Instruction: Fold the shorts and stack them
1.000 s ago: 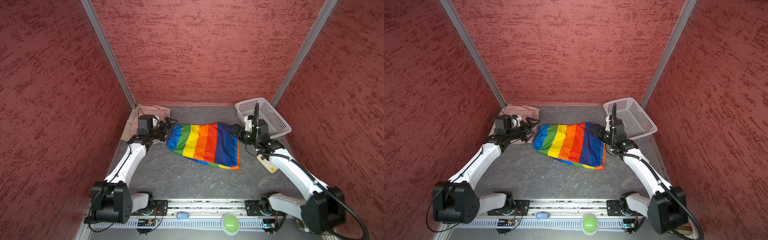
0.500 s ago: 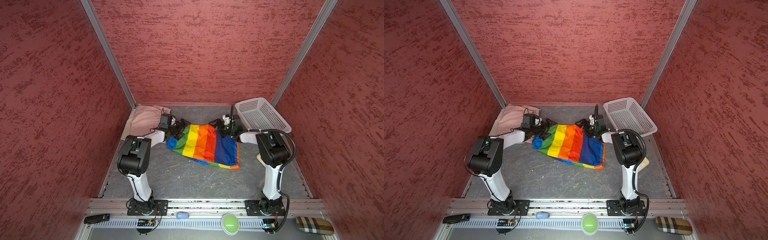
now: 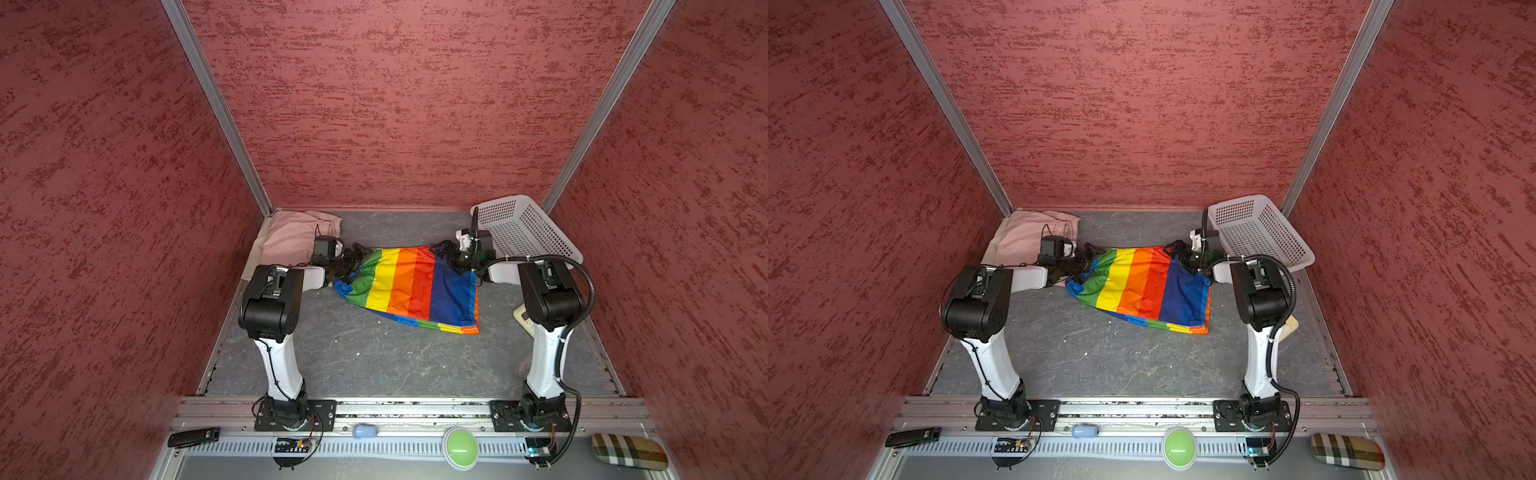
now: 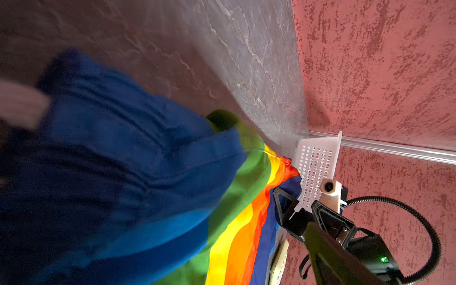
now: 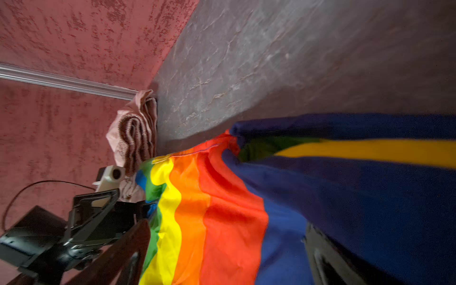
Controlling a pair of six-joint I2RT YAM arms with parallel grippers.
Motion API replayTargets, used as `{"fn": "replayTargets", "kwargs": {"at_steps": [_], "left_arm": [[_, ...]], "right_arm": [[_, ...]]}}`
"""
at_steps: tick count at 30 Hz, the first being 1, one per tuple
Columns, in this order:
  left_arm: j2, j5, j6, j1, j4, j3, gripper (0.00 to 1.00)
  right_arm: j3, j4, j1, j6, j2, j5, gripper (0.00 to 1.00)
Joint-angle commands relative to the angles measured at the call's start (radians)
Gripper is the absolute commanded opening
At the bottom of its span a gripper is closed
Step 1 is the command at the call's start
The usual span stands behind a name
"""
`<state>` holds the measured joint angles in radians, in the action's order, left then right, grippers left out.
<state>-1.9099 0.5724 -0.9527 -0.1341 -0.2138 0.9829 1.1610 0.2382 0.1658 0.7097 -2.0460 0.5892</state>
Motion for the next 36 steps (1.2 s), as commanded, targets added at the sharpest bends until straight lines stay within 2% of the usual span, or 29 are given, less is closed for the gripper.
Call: {"fn": "replayTargets", "kwargs": {"at_steps": [1, 5, 7, 10, 14, 18, 26, 36], "left_arm": [[0.05, -0.037, 0.005, -0.067, 0.102, -0.071, 0.99], [0.187, -0.061, -0.034, -0.165, 0.116, -0.164, 0.99], [0.279, -0.091, -0.009, -0.172, 0.179, -0.186, 0.99], [0.403, -0.167, 0.151, -0.125, 0.415, -0.108, 0.99], [0.451, -0.229, 0.346, -0.031, 0.671, 0.004, 0.99], [0.446, -0.178, 0.419, 0.0, 0.747, -0.005, 0.99], [0.344, -0.168, 0.466, -0.085, 0.764, -0.054, 1.0], [0.216, -0.262, 0.521, -0.138, 0.772, -0.027, 0.8]], "right_arm": [[-0.013, -0.172, -0.01, -0.147, 0.148, -0.067, 0.99], [-0.064, -0.29, 0.014, -0.217, 0.33, -0.082, 0.99], [-0.104, -0.346, 0.022, -0.253, 0.409, -0.097, 0.99], [-0.164, -0.448, 0.022, -0.312, 0.507, -0.158, 0.99], [-0.248, -0.536, 0.022, -0.357, 0.587, -0.224, 0.99], [-0.311, -0.567, 0.011, -0.344, 0.635, -0.263, 0.99], [-0.338, -0.625, -0.035, -0.32, 0.649, -0.319, 0.99], [-0.387, -0.627, -0.093, -0.32, 0.653, -0.335, 0.99]]}}
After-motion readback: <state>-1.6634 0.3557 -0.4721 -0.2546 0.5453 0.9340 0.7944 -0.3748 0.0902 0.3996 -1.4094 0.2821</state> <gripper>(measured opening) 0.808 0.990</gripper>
